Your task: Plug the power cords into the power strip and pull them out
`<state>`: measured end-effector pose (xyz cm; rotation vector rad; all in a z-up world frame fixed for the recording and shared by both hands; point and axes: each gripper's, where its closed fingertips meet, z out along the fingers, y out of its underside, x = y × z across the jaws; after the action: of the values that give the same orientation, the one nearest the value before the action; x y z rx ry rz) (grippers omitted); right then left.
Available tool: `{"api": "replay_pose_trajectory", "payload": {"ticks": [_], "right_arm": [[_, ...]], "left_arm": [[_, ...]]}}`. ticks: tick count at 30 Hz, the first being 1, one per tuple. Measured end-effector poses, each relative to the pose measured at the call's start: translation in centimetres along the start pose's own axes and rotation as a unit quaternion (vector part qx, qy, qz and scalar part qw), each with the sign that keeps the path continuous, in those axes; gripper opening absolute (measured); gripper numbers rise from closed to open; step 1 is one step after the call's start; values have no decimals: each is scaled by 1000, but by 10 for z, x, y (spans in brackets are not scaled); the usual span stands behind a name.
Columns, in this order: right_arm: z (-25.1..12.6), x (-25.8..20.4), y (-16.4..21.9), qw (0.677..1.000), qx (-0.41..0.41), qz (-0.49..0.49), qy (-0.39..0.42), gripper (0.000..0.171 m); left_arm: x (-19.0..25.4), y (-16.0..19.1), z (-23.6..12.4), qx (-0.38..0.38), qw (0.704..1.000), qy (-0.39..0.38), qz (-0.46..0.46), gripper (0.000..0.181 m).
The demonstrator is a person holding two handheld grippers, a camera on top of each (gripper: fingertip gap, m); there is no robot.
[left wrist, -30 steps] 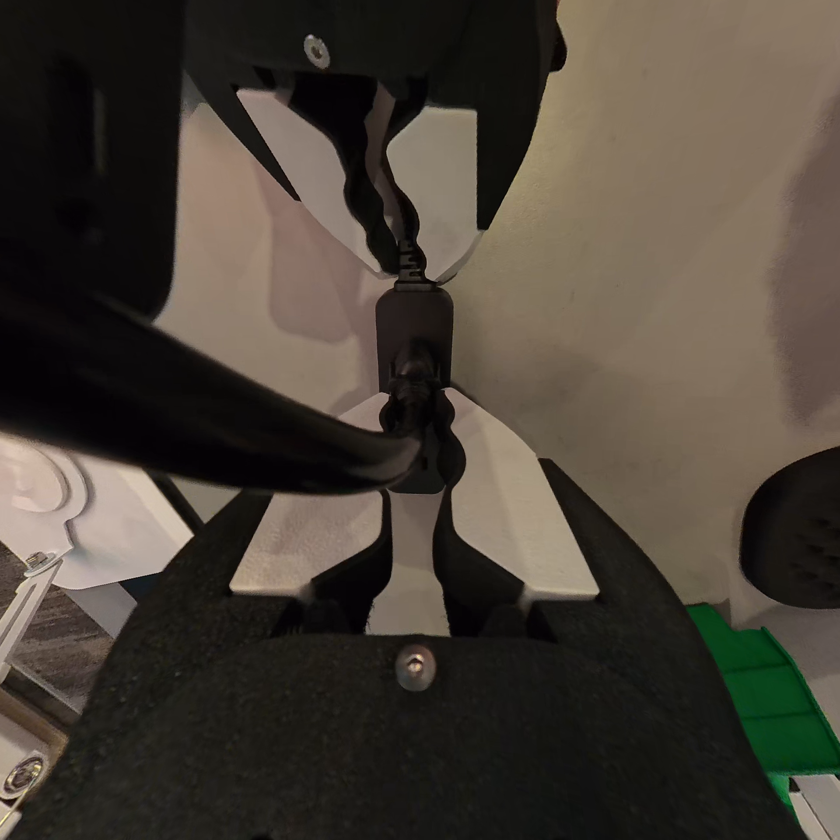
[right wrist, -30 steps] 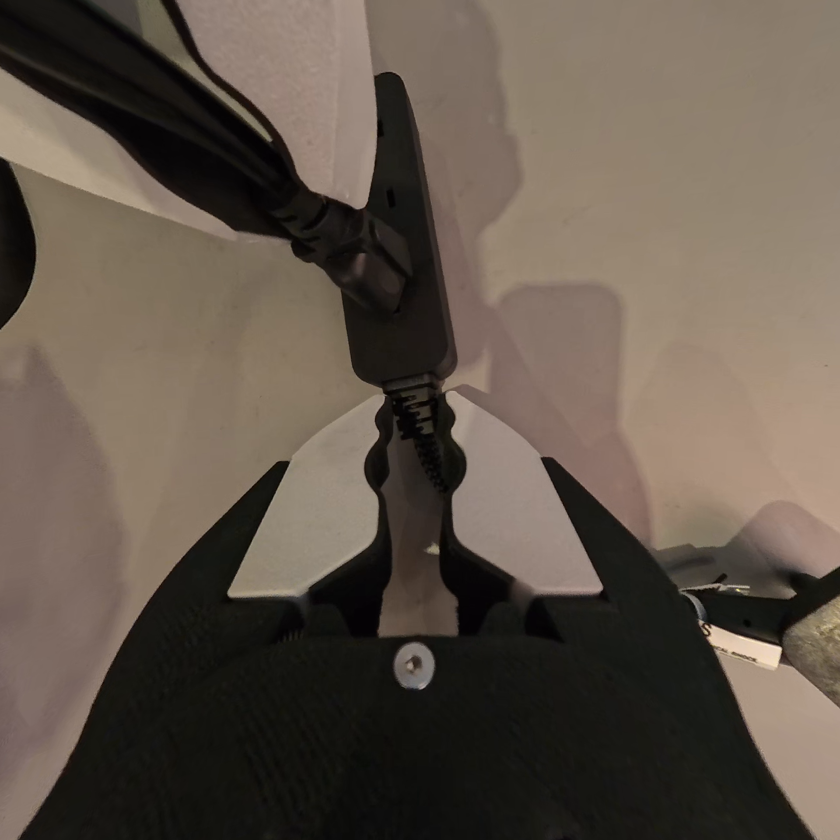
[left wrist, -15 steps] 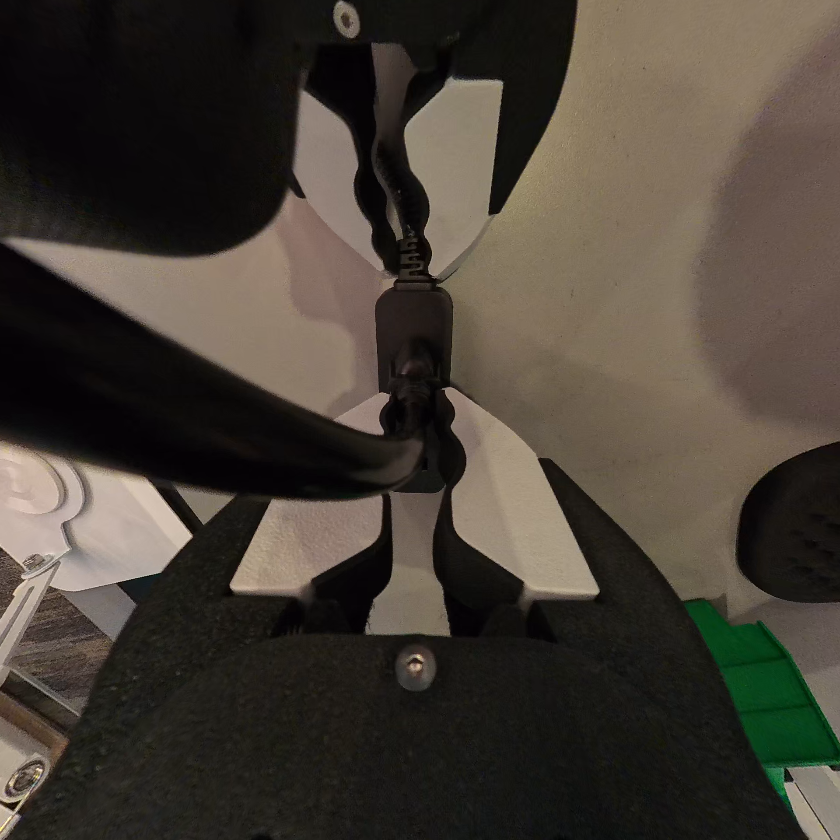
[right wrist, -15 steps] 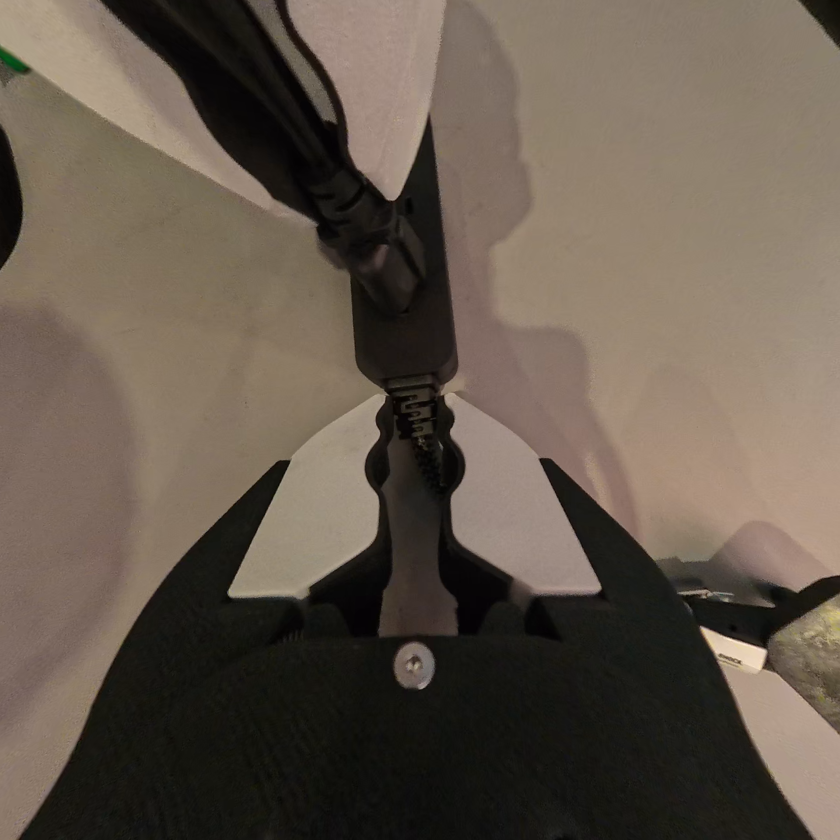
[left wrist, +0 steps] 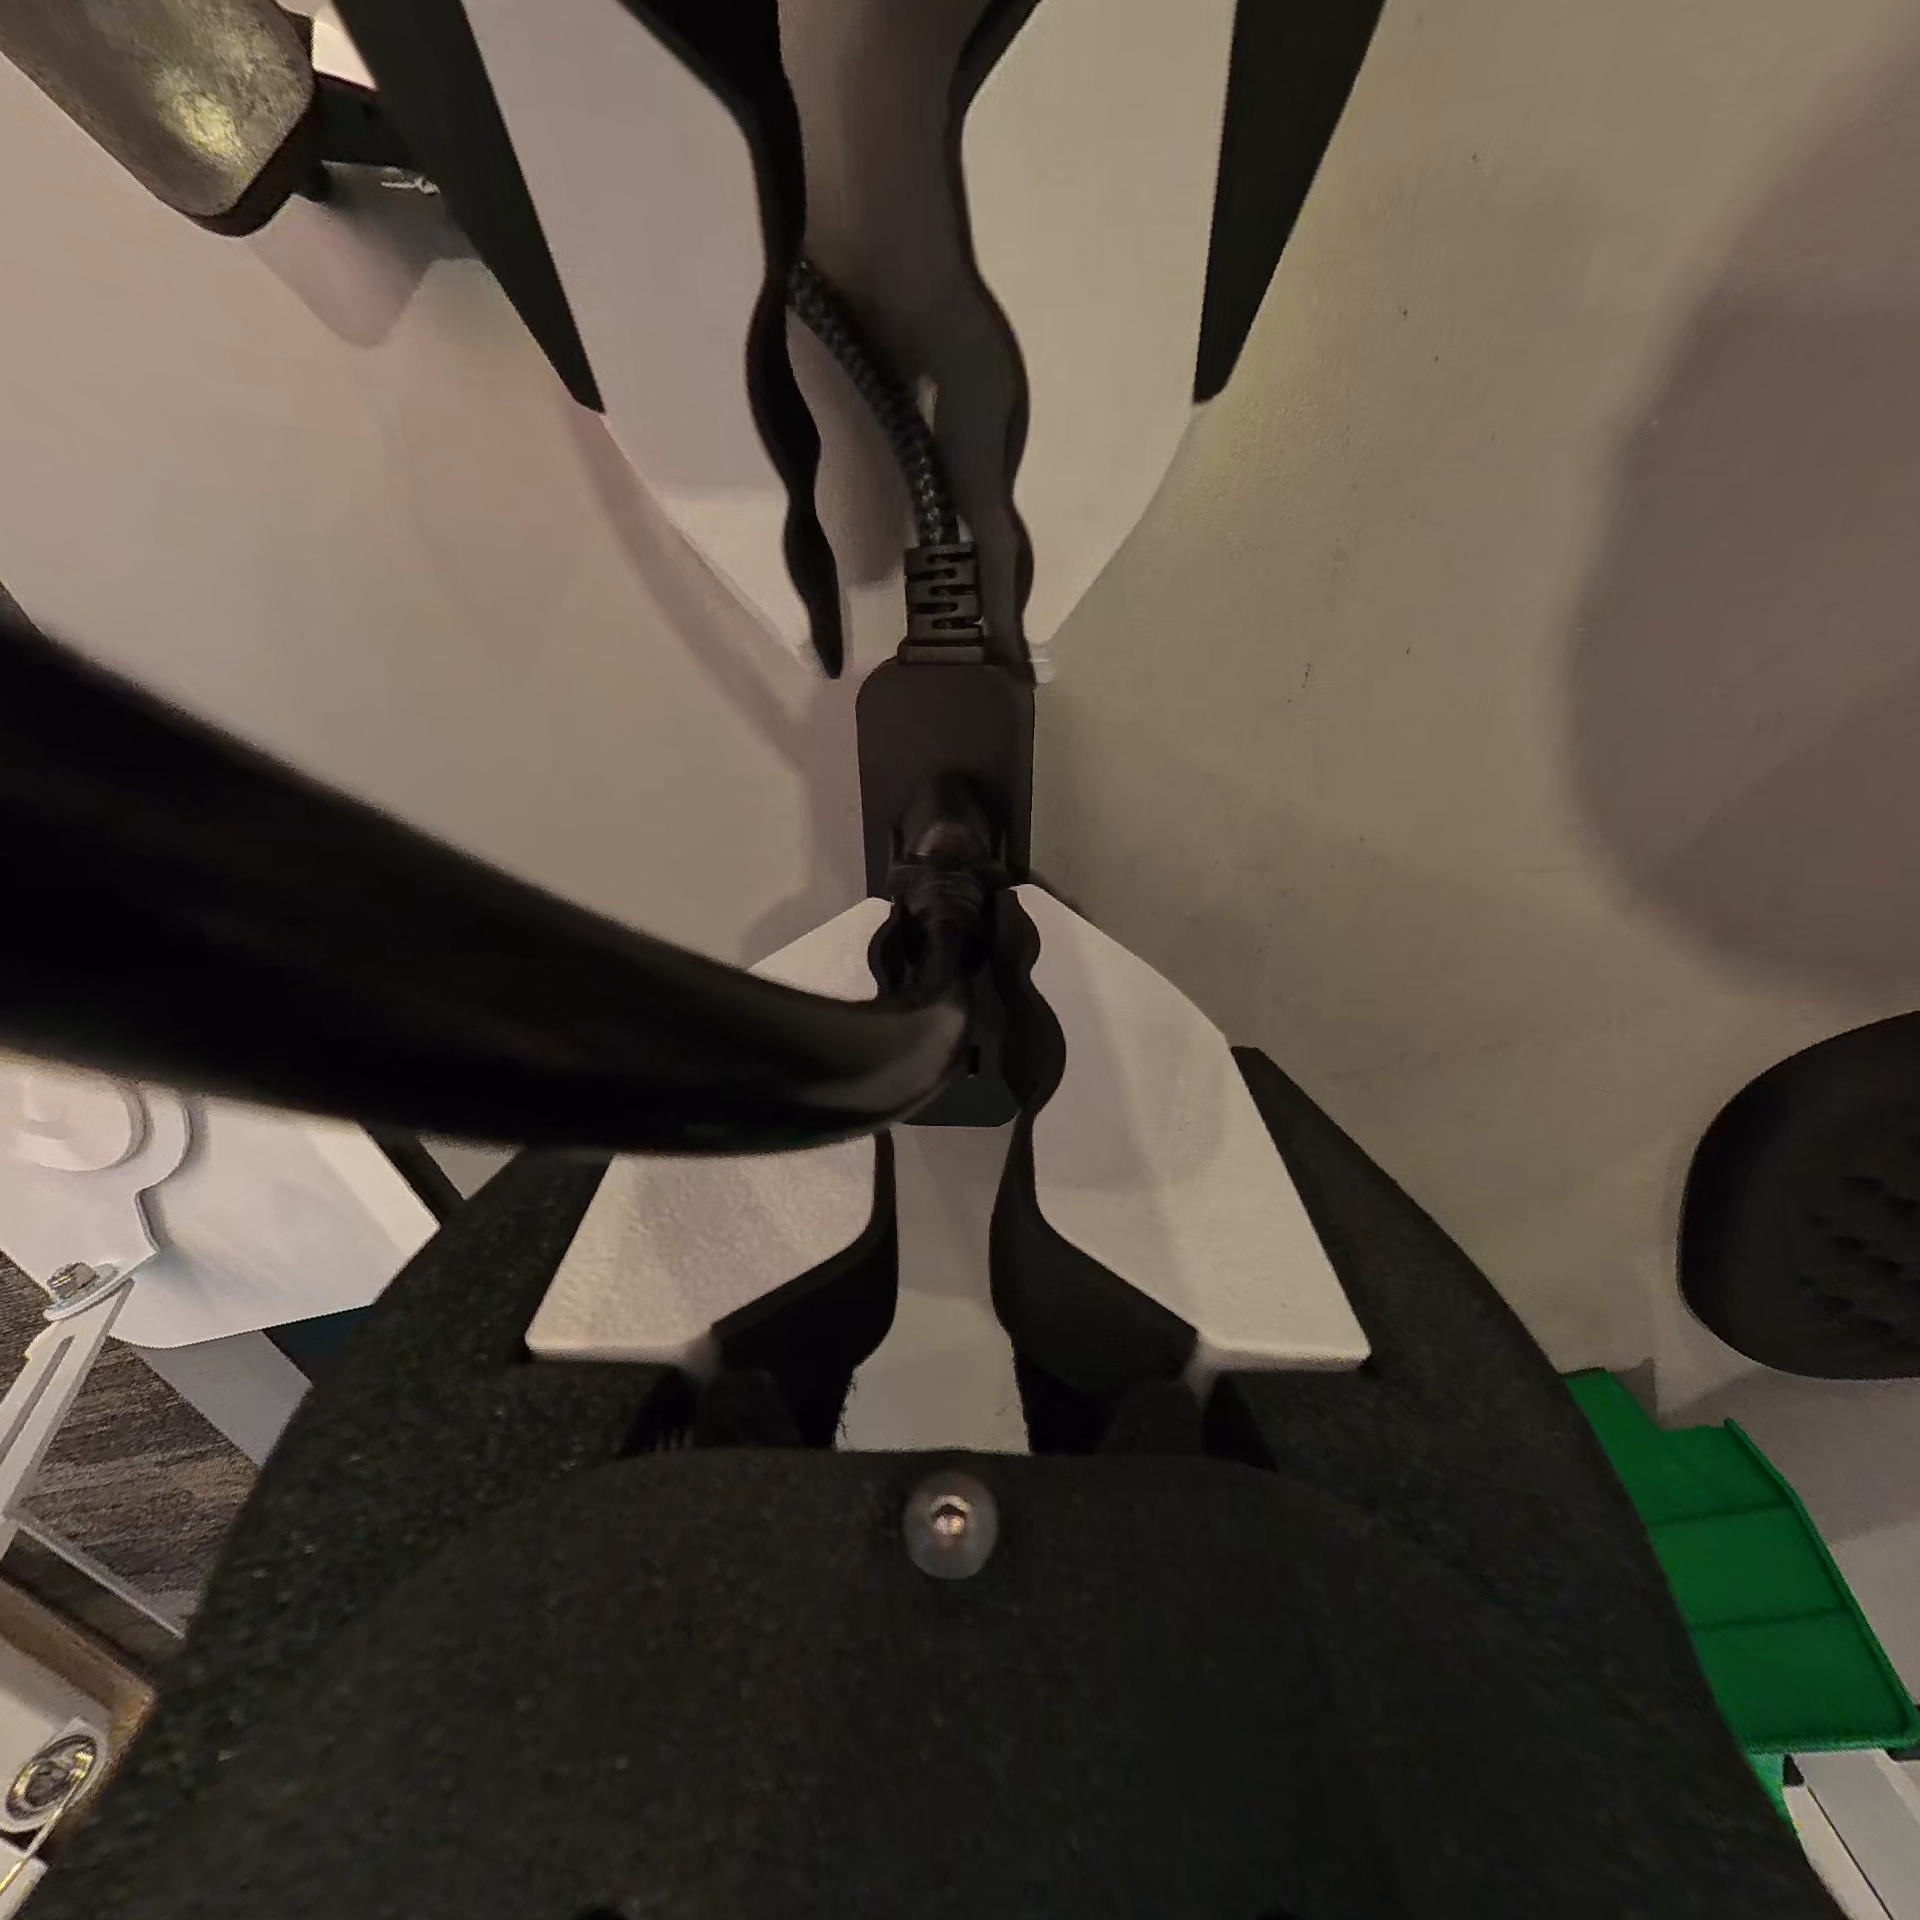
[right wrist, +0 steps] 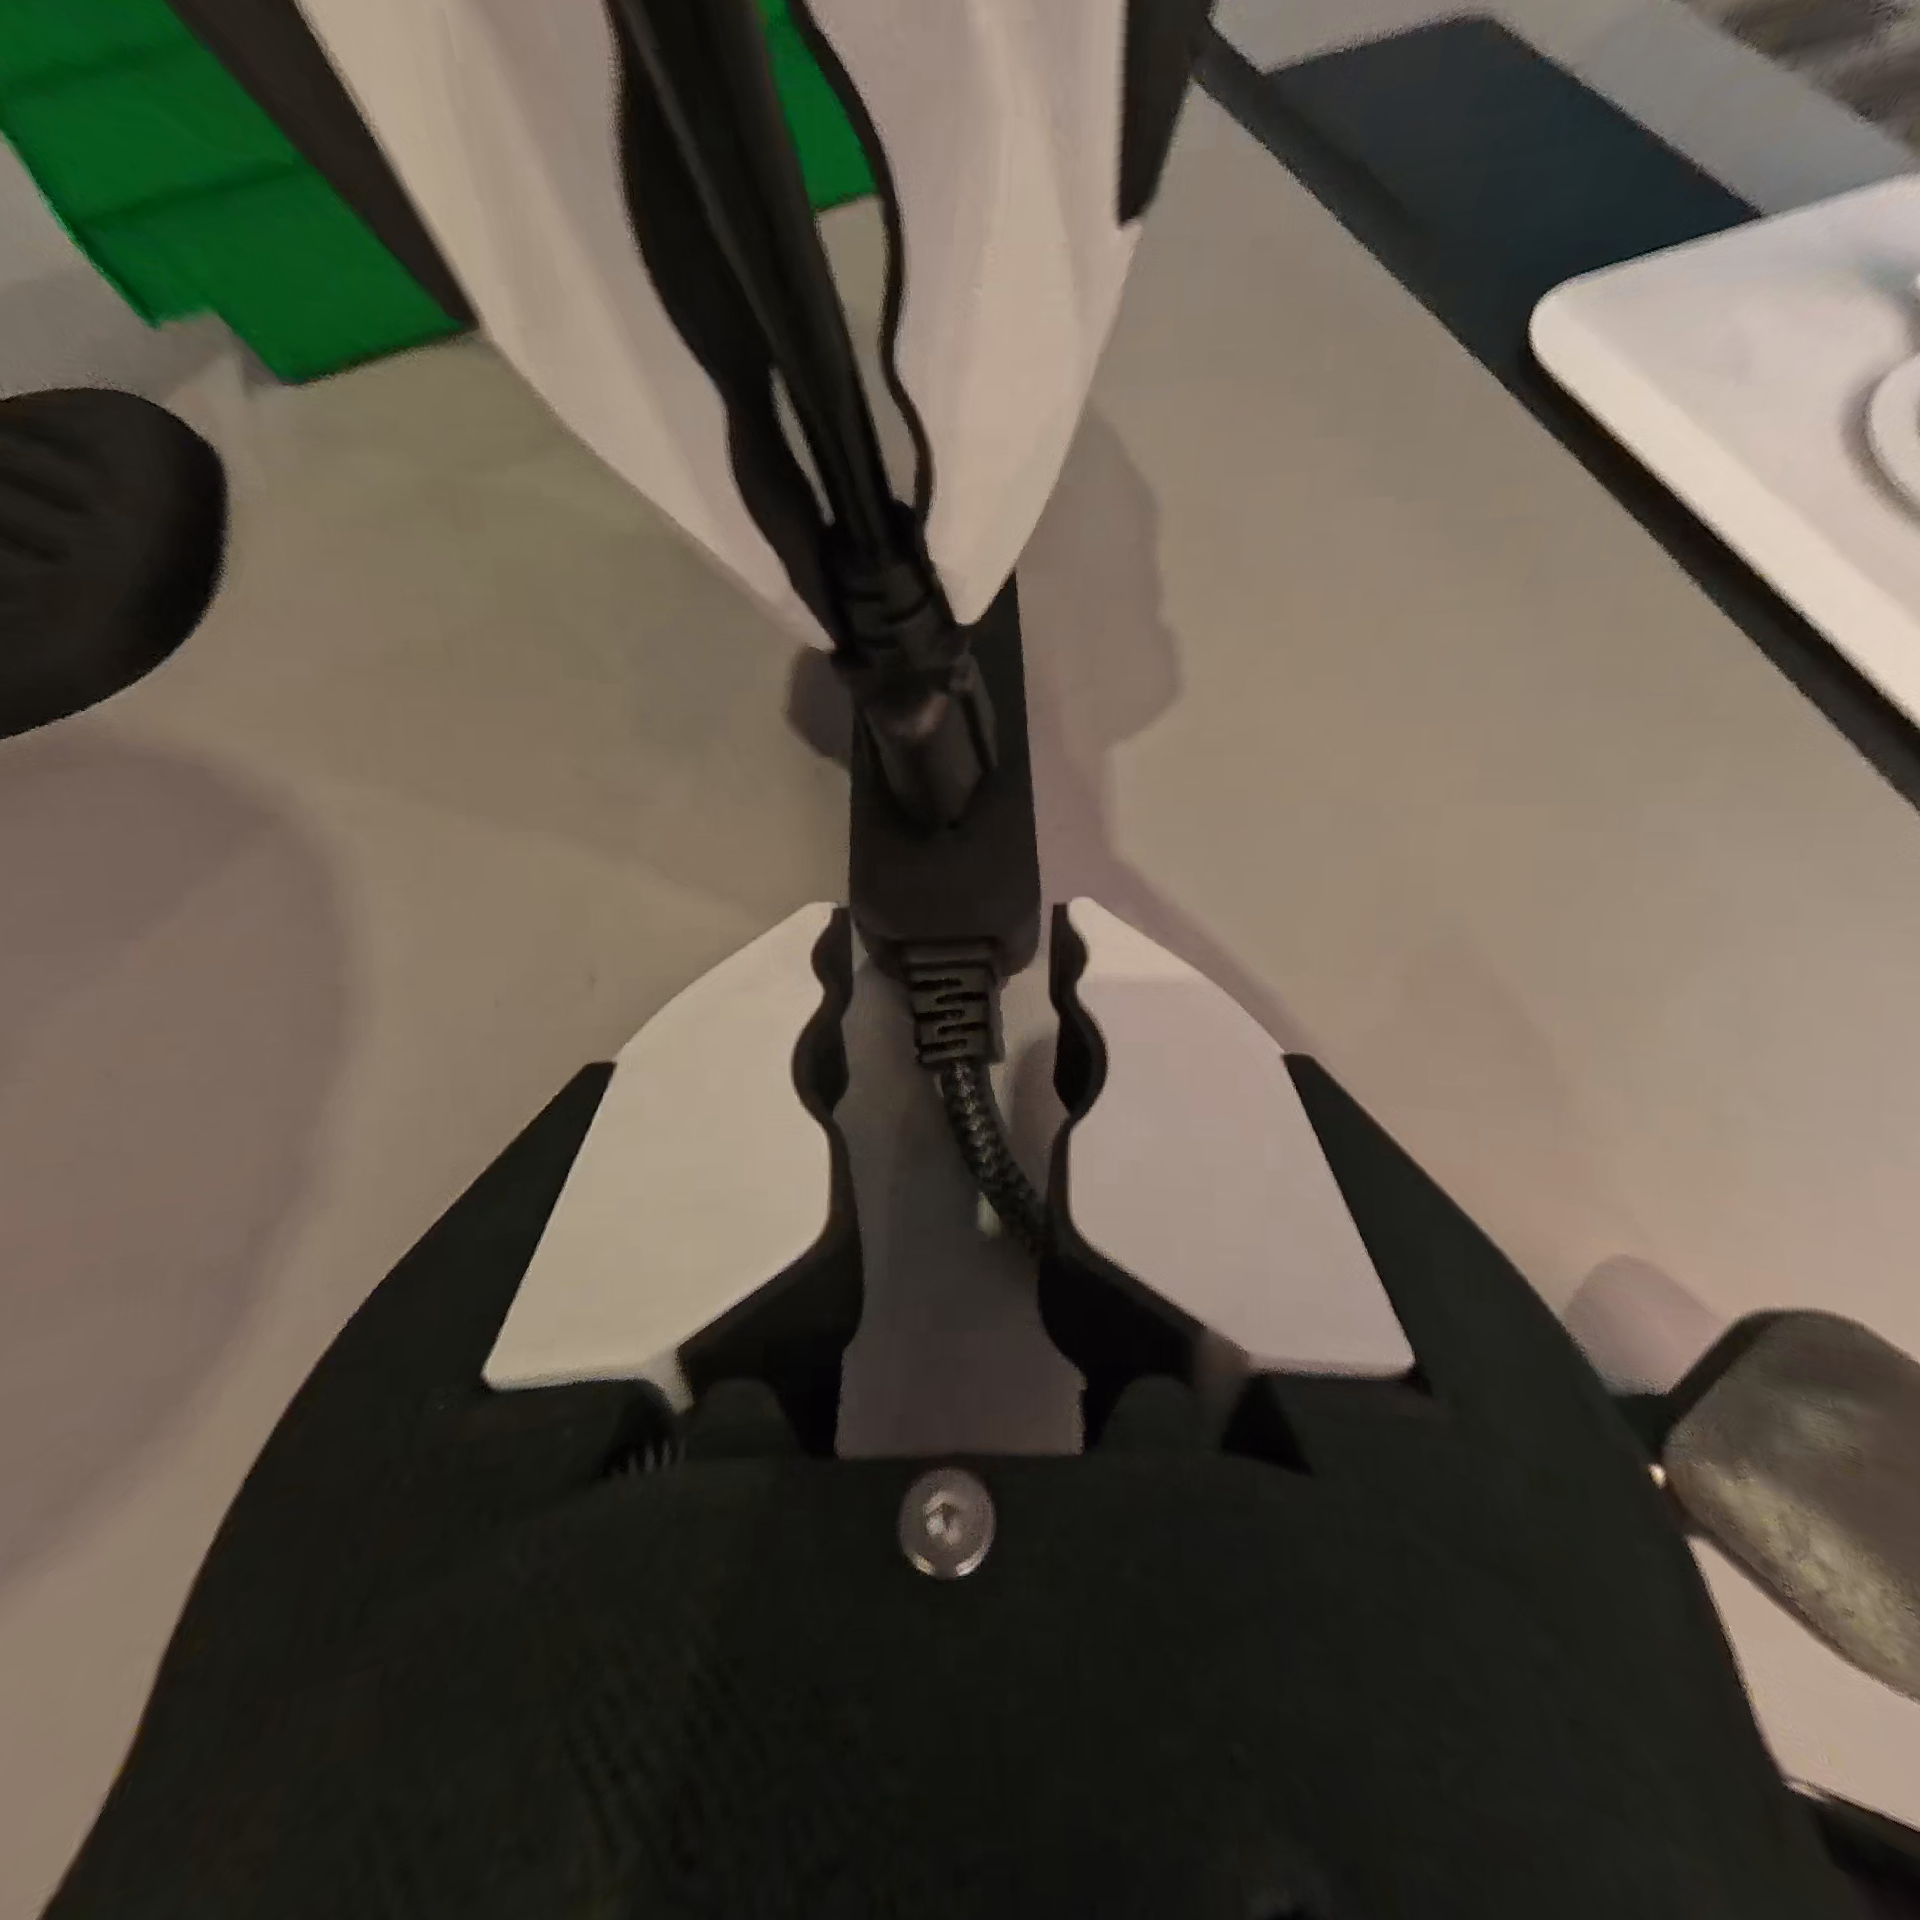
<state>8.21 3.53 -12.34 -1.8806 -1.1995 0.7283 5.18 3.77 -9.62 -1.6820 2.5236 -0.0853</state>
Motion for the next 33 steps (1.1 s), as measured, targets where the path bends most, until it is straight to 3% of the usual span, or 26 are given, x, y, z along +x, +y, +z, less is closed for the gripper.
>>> {"api": "replay_pose_trajectory", "payload": {"ticks": [7, 12, 13, 15, 20, 25, 33], "right_arm": [[7, -2, 8, 996, -9, -86, 20, 30], [7, -2, 5, 998, 4, -68, 18, 29], [6, -2, 2, 998, 15, -63, 18, 38], [7, -5, -3, 998, 28, -46, 9, 39], [11, -4, 1, 998, 11, -53, 16, 25], [11, -2, 1, 998, 9, -50, 24, 36], [11, -5, 2, 999, 5, -50, 13, 37]], "left_arm": [[0, 0, 0, 0, 1000, 1, -1, 16], [0, 0, 0, -1, 1000, 3, -1, 16], [0, 0, 0, 0, 1000, 3, -2, 16], [0, 0, 0, 2, 1000, 3, -4, 16], [0, 0, 0, 4, 1000, 2, -3, 16], [-1, 0, 0, 0, 1000, 4, -1, 16], [-1, 0, 0, 8, 1000, 2, -4, 16]]}}
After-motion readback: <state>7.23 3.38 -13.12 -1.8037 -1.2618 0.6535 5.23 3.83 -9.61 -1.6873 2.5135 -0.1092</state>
